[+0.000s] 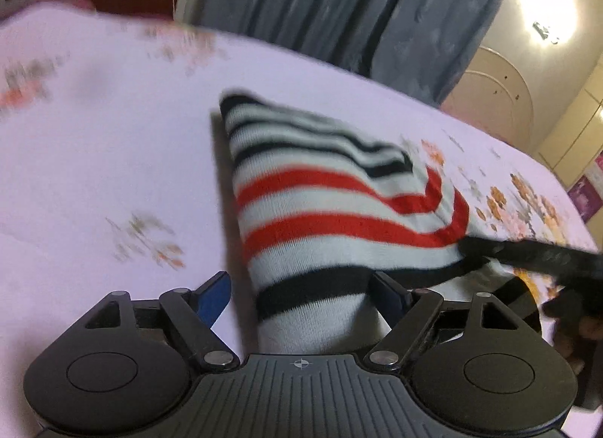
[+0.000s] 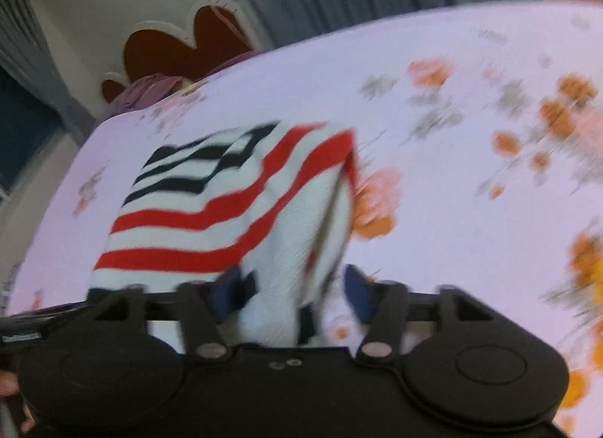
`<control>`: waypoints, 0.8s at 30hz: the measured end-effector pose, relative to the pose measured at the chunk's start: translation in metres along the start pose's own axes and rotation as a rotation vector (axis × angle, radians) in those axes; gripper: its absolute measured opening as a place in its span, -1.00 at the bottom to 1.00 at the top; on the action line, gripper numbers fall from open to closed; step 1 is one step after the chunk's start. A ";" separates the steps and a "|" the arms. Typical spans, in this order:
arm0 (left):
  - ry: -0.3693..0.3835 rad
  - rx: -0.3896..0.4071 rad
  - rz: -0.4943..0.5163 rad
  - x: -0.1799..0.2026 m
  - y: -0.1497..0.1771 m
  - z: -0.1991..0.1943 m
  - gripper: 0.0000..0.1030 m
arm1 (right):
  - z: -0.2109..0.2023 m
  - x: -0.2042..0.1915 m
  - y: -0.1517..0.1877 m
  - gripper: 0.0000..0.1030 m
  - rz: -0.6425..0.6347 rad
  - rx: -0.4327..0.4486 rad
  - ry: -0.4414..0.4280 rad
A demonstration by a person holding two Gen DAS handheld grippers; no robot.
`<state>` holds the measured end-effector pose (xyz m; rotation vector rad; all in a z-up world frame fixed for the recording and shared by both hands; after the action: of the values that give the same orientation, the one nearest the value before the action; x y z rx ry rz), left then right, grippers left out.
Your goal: Fold small clothes
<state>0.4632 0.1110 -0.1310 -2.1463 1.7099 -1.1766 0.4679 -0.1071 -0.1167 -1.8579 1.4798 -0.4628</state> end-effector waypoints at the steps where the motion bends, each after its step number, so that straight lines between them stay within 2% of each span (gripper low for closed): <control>1: -0.005 0.042 0.017 0.002 -0.005 -0.010 0.55 | -0.010 0.001 -0.005 -0.05 -0.021 0.038 0.023; 2: 0.009 0.064 0.033 0.008 -0.009 -0.012 0.49 | -0.017 0.001 -0.011 -0.21 -0.044 0.067 0.029; 3: 0.041 0.069 0.055 0.014 -0.013 -0.014 0.33 | -0.019 -0.001 -0.018 -0.47 -0.068 0.077 0.030; 4: 0.056 0.061 0.090 0.022 -0.017 -0.011 -0.02 | -0.018 -0.004 -0.025 -0.57 -0.098 0.082 0.030; 5: 0.045 0.051 0.127 0.029 -0.020 -0.005 -0.14 | -0.014 -0.009 -0.031 -0.58 -0.127 0.085 0.025; 8: 0.004 -0.025 0.214 0.046 -0.022 0.023 -0.14 | 0.017 -0.025 -0.043 -0.59 -0.237 0.024 0.033; 10: -0.018 -0.060 0.236 0.045 -0.019 0.037 -0.15 | 0.045 -0.024 -0.039 -0.70 -0.293 -0.088 0.080; 14: -0.003 -0.073 0.218 0.042 -0.021 0.034 -0.15 | 0.051 -0.019 -0.040 -0.69 -0.290 -0.122 0.079; 16: 0.015 -0.056 0.219 0.044 -0.020 0.017 -0.17 | 0.043 -0.025 -0.042 -0.68 -0.308 -0.119 0.100; 19: 0.029 -0.038 0.254 0.047 -0.009 -0.007 -0.23 | 0.012 -0.037 -0.038 -0.66 -0.322 -0.056 0.040; 22: 0.015 -0.040 0.288 0.048 0.012 -0.026 -0.27 | -0.017 -0.054 -0.019 -0.66 -0.395 -0.048 0.001; 24: 0.018 -0.050 0.276 0.047 0.027 -0.039 -0.27 | -0.033 -0.062 -0.003 -0.66 -0.424 -0.066 -0.015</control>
<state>0.4194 0.0735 -0.0976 -1.8523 1.9838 -1.0900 0.4310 -0.0576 -0.0830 -2.2302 1.0982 -0.6002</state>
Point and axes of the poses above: each gripper's, at about its wrist camera, not at the fingertips, and z roughly the way its jaws point, x to its right, y to its underside, the point moved 5 cm from there along z, roughly the way its jaws point, and after that the axes turned 15 degrees about -z, right-handed, at the moved point
